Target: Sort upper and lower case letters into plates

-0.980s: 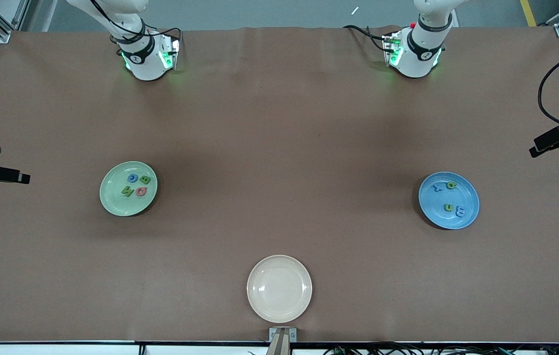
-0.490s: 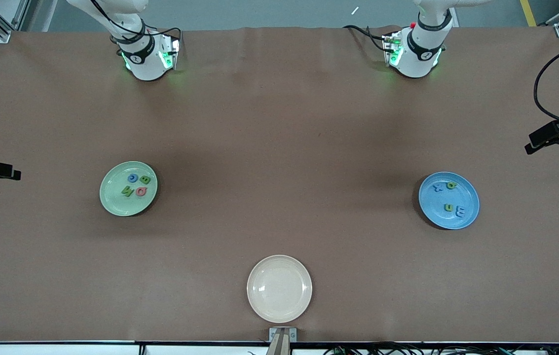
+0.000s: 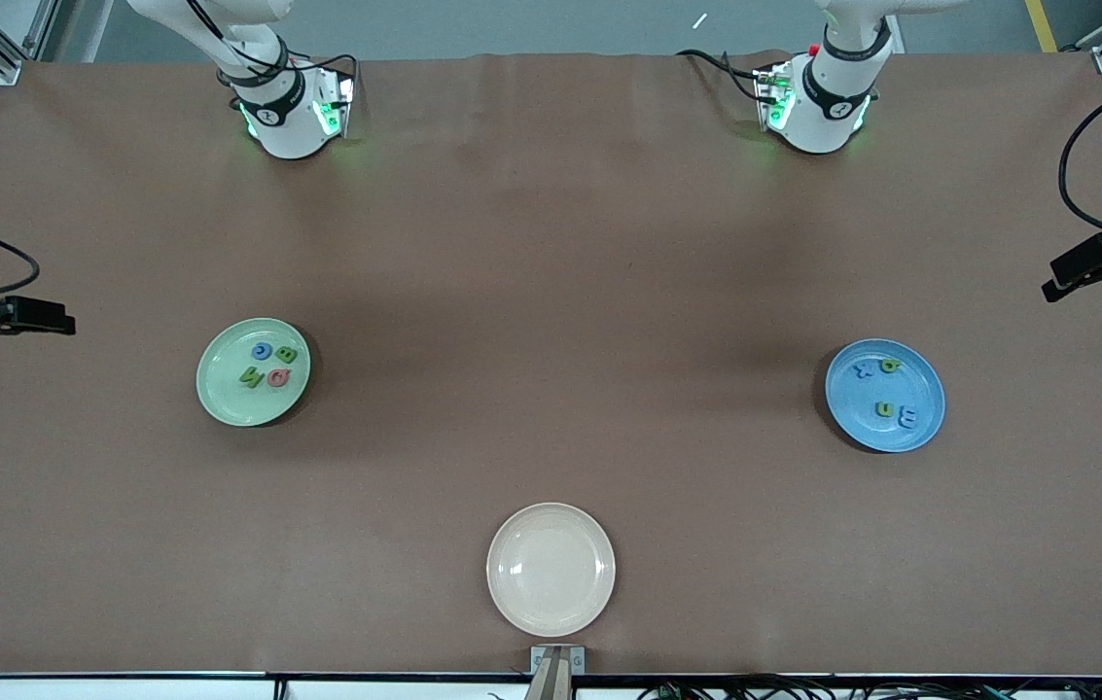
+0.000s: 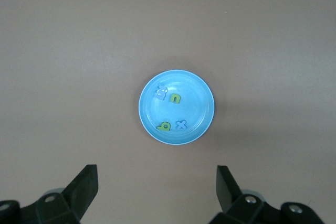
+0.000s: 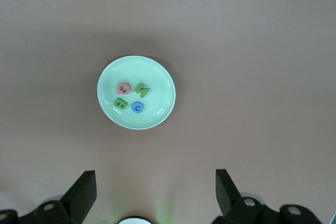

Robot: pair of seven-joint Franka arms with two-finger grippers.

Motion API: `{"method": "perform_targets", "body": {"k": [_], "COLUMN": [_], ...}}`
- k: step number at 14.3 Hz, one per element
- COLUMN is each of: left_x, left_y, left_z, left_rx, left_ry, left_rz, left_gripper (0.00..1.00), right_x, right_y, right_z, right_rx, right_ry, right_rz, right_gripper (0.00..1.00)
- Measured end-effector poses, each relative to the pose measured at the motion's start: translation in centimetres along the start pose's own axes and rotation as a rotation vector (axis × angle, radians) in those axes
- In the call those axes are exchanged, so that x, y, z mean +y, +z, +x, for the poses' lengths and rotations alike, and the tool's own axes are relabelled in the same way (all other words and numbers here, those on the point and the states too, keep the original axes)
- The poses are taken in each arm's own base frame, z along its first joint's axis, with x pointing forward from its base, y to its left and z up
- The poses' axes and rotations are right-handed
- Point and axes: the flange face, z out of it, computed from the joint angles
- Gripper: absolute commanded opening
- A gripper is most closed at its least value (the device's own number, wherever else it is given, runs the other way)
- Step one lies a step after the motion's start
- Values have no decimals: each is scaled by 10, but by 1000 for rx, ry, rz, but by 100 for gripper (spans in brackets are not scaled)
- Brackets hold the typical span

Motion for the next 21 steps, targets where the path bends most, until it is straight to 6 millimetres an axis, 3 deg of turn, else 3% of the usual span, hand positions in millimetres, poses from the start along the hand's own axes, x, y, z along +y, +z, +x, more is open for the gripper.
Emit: {"method": "perform_targets", "body": {"k": [9,15,19,21], "left_x": [20,23,21,24], "left_y": [-27,-62,-68,-66], "left_z": [4,-4,-5,-4], "left_rx": [38,8,4,1], "left_ry": [35,41,44,51], "left_rz": [-1,-2,24,30], "left_gripper": [100,99,99,99], "right_x": [-3,-3,-7,-9], "right_y": [-22,-44,-58,-57], "right_z": [-49,-91,-130,-137], "right_rx": [27,65,96,102], "right_ry": [4,3,-10,-13], "right_rz": [11,16,21,22], "right_gripper": [100,100,100,100]}}
